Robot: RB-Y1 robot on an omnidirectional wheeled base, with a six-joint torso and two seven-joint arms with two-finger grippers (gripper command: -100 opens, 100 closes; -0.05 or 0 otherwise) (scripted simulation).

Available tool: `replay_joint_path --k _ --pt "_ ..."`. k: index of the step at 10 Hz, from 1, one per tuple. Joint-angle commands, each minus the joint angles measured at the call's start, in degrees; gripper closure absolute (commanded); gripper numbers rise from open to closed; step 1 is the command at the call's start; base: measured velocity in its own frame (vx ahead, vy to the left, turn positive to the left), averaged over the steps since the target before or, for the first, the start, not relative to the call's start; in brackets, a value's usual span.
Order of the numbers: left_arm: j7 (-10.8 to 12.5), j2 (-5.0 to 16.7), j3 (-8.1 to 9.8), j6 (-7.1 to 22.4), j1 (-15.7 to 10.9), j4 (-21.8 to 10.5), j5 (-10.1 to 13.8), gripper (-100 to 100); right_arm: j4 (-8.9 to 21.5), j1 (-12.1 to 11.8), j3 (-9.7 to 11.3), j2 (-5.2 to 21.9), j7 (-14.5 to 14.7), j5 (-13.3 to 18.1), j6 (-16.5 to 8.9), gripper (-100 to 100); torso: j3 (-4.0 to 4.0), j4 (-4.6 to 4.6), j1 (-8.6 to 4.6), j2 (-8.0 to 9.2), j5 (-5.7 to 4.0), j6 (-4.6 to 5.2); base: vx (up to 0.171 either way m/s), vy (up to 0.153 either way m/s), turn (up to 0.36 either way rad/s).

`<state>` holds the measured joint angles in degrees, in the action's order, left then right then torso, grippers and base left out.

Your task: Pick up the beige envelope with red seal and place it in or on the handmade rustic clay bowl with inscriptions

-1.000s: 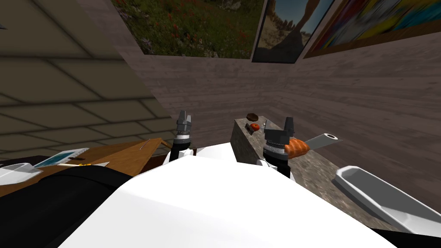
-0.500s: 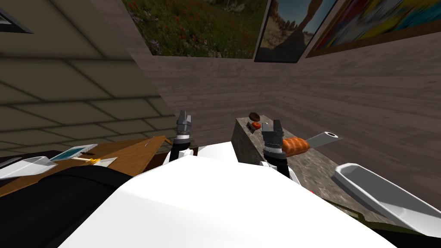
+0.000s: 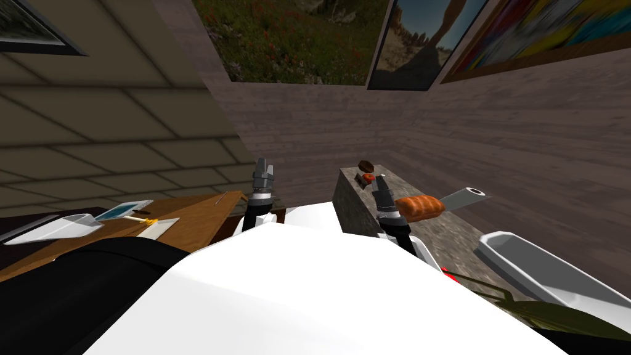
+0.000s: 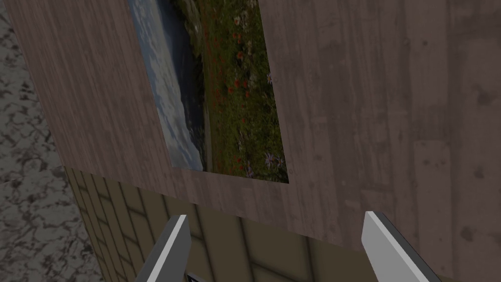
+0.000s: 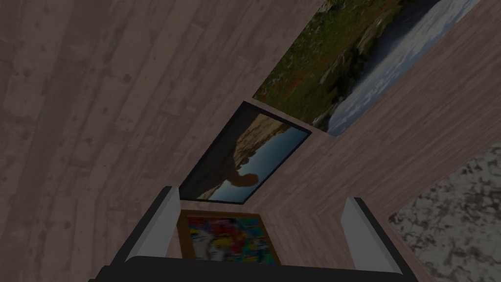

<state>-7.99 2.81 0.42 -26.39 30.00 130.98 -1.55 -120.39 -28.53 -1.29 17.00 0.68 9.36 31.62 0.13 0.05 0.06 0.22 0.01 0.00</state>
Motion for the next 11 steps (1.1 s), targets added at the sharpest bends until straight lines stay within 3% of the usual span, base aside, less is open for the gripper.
replay_joint_path --k 1,11 --pt "0.0 0.0 0.0 0.0 0.0 0.0 0.0 0 2.0 0.1 -0.3 2.6 1.7 2.0 -0.6 -100 0.0 0.0 0.0 0.0 0.0 0.0 -0.048 0.02 0.056" --pt "0.0 0.0 0.01 0.0 0.0 0.0 0.0 0 15.1 1.1 -0.7 19.1 10.2 12.9 -7.1 -100 -0.15 -0.06 -0.11 -0.27 -0.02 0.01 -0.011 0.008 0.061"
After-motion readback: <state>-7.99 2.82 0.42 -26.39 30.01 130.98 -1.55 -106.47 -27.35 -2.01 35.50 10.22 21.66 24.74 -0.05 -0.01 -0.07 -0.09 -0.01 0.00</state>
